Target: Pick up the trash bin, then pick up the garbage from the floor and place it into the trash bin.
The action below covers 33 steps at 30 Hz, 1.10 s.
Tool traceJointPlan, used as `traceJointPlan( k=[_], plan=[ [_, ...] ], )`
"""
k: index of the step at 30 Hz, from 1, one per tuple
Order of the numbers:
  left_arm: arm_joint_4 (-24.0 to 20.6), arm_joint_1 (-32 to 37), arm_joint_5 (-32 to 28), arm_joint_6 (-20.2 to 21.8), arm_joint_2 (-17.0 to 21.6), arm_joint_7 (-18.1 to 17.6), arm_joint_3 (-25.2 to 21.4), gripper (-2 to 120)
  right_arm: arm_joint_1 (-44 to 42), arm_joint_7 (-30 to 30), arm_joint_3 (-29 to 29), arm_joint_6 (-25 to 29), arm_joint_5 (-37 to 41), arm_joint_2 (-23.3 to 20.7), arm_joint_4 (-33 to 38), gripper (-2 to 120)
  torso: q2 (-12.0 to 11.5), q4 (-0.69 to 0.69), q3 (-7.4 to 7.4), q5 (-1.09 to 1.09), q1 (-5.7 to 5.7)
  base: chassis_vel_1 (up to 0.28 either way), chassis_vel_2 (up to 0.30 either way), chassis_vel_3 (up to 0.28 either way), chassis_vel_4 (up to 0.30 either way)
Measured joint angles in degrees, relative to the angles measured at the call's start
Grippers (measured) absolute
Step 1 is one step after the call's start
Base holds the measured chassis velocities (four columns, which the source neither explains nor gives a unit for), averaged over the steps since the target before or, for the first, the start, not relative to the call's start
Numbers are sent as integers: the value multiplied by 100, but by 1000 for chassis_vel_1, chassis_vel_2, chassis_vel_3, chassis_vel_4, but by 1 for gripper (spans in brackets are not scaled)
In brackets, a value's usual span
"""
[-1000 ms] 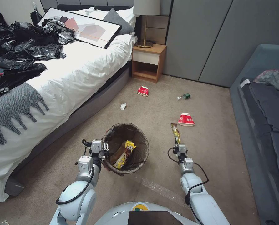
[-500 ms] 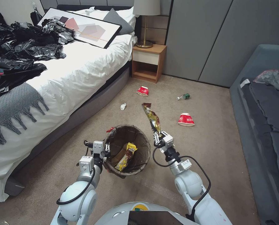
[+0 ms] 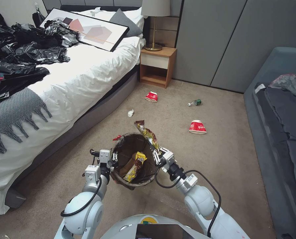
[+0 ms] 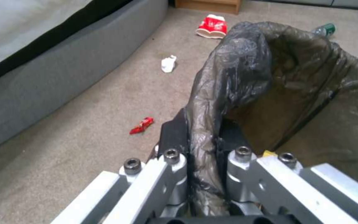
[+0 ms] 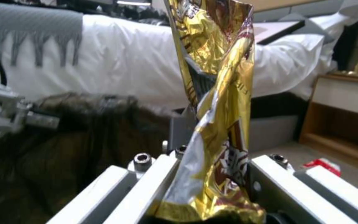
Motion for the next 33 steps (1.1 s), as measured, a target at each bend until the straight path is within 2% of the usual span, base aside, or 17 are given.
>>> traceJointPlan(
  k=[21, 27, 28, 30, 32, 33],
  plan=[
    [-7, -31, -3, 7, -64, -5, 11, 6, 54, 79, -467, -2, -179, 54, -835, -1, 0, 0, 0, 0, 0, 0, 0, 0, 0],
    [-6, -50, -3, 21, -93, -3, 33, 6, 91, 80, -512, -2, -229, 133, -959, 23, 0, 0, 0, 0, 0, 0, 0, 0, 0],
    [-6, -50, -3, 21, -93, -3, 33, 6, 91, 80, -512, -2, -229, 133, -959, 23, 0, 0, 0, 0, 0, 0, 0, 0, 0],
    [-7, -52, 0, 30, -104, -4, 44, 6, 107, 78, -526, -2, -247, 150, -995, 35, 0, 0, 0, 0, 0, 0, 0, 0, 0],
    [-7, -52, 2, 30, -106, -5, 45, 6, 109, 77, -526, -1, -251, 152, -999, 37, 0, 0, 0, 0, 0, 0, 0, 0, 0],
    [-7, -53, 4, 31, -112, -5, 50, 6, 110, 76, -526, -2, -256, 152, -999, 45, 0, 0, 0, 0, 0, 0, 0, 0, 0]
  ],
)
